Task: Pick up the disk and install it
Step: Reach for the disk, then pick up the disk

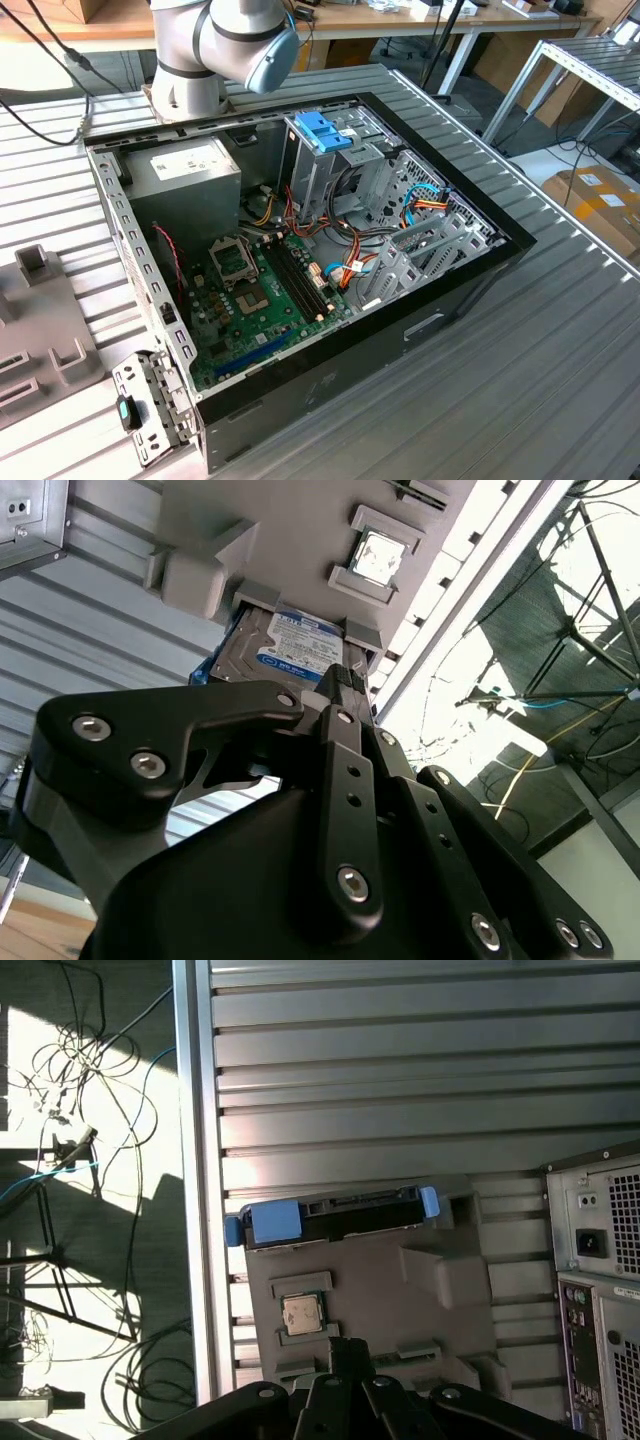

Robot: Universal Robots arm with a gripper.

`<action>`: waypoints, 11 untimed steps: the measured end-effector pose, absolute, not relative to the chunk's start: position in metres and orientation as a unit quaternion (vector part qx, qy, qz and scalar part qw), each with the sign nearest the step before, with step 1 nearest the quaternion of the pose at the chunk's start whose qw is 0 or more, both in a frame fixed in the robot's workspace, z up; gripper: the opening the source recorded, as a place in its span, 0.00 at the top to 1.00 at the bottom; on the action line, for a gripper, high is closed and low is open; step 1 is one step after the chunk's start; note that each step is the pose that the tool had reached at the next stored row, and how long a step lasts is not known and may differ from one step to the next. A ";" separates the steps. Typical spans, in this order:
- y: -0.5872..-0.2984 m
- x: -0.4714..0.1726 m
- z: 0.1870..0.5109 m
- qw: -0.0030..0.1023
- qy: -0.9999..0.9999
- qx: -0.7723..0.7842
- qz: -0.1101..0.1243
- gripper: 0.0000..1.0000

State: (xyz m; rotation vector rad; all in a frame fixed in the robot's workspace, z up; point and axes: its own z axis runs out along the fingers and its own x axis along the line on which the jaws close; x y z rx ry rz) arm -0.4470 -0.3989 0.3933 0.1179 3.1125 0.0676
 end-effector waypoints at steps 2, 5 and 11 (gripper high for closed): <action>-0.399 -0.447 0.393 0.013 0.999 0.038 0.022 0.89; -0.398 -0.447 0.393 0.013 0.999 0.038 0.022 0.89; -0.396 -0.446 0.393 0.013 0.999 0.038 0.022 0.89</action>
